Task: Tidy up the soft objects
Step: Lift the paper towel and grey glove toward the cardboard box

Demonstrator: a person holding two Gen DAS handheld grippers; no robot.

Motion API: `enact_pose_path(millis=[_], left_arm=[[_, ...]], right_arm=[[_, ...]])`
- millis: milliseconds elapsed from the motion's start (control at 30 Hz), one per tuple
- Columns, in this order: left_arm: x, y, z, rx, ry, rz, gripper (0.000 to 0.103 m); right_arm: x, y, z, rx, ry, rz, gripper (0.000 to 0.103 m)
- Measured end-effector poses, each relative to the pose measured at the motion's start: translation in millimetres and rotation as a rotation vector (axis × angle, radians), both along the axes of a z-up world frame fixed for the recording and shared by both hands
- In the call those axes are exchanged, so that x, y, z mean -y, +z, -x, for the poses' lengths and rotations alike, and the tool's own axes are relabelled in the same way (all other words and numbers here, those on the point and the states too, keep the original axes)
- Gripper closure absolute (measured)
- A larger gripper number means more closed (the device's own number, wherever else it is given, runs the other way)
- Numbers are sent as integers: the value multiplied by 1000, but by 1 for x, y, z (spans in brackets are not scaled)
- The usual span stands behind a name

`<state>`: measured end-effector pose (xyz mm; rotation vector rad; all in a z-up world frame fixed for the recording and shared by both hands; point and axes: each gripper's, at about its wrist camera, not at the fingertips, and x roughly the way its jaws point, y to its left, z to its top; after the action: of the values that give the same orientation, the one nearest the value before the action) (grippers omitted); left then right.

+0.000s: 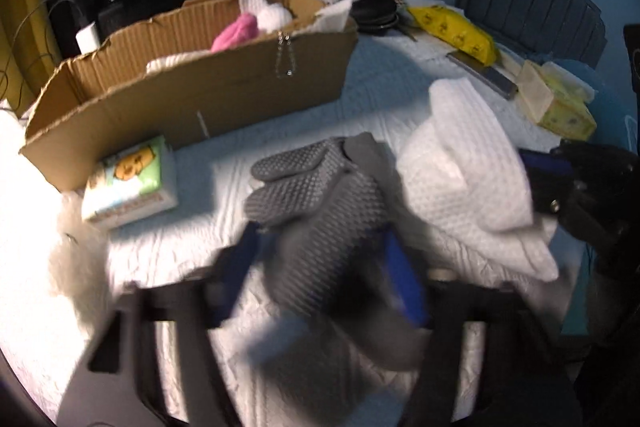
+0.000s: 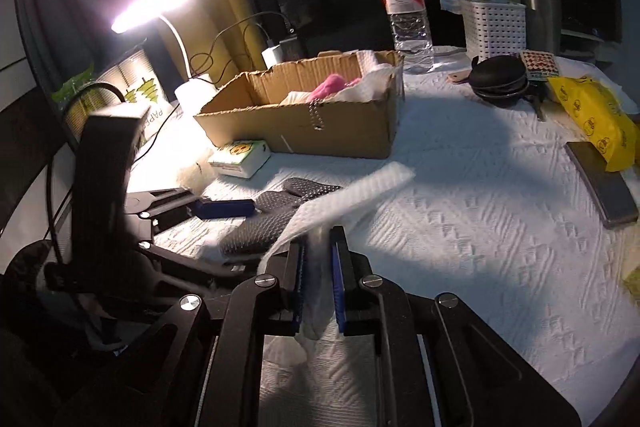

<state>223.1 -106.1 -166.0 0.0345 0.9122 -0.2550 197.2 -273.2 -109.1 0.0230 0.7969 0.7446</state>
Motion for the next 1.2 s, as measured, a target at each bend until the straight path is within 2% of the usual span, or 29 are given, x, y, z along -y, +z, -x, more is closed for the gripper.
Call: enact_pose_path(millis=[67,267,500,867,1200], left_arm=[[-1,2,0,1,-1,12,65],[-13,12,9,40,4,34,70],[-39,39,28,123,34,55,80],[-82,73,53,217,91,102,82],[-113,104,54,304,145,128,82]], right_arm=[[3,2,-1,4,-6,-4,90],[5,9,2,25,-15,4,91],[-5,27,6,63,-3,17,91],[-43,55,12,121,52,45,91],[-65,80,6,170,79,58,91]])
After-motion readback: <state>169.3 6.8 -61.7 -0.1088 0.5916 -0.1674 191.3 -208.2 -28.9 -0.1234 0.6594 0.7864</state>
